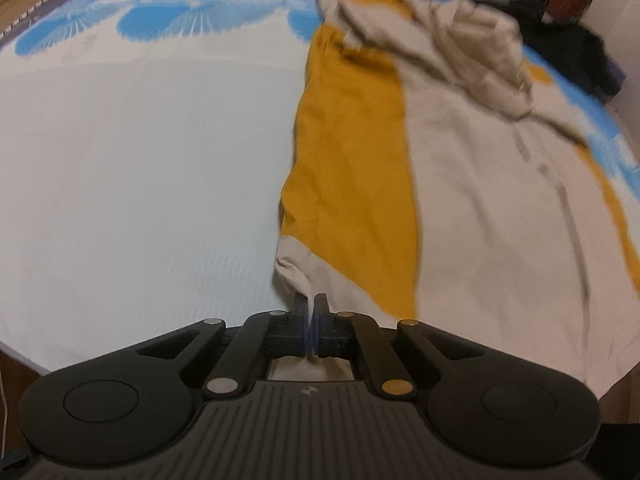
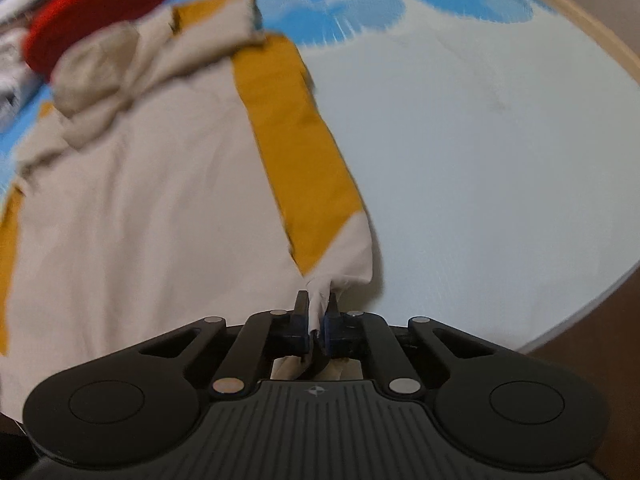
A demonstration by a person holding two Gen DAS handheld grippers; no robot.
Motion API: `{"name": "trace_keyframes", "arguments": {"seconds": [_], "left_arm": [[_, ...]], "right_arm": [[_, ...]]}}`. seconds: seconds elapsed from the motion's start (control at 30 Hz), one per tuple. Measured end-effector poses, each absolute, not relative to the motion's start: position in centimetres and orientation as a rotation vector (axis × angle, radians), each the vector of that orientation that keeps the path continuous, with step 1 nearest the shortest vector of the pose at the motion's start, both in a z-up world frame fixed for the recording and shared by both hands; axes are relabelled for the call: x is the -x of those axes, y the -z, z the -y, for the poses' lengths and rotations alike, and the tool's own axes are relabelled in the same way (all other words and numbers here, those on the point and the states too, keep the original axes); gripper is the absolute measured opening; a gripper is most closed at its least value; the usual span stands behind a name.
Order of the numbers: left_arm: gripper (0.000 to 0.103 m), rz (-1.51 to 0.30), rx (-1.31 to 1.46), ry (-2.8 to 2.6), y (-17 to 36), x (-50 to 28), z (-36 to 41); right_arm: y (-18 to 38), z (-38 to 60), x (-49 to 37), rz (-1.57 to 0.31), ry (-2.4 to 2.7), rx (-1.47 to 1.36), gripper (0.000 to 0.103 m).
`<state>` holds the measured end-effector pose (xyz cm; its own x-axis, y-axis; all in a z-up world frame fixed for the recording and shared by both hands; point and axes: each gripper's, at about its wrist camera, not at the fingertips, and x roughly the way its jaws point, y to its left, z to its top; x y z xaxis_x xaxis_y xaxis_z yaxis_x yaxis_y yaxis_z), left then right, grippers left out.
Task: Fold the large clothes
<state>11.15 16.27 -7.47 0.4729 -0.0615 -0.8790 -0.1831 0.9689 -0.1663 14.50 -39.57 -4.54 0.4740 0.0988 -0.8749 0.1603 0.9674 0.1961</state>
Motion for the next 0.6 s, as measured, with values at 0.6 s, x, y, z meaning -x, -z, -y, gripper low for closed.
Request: {"name": "trace_keyframes", "arguments": {"seconds": [0.6], "left_arm": [[0.000,-0.629,0.370,0.111,-12.4,-1.8,-18.9]], "right_arm": [[-14.2,42.7,-4.3,-0.551,-0.226,-0.550,0.002]]}}
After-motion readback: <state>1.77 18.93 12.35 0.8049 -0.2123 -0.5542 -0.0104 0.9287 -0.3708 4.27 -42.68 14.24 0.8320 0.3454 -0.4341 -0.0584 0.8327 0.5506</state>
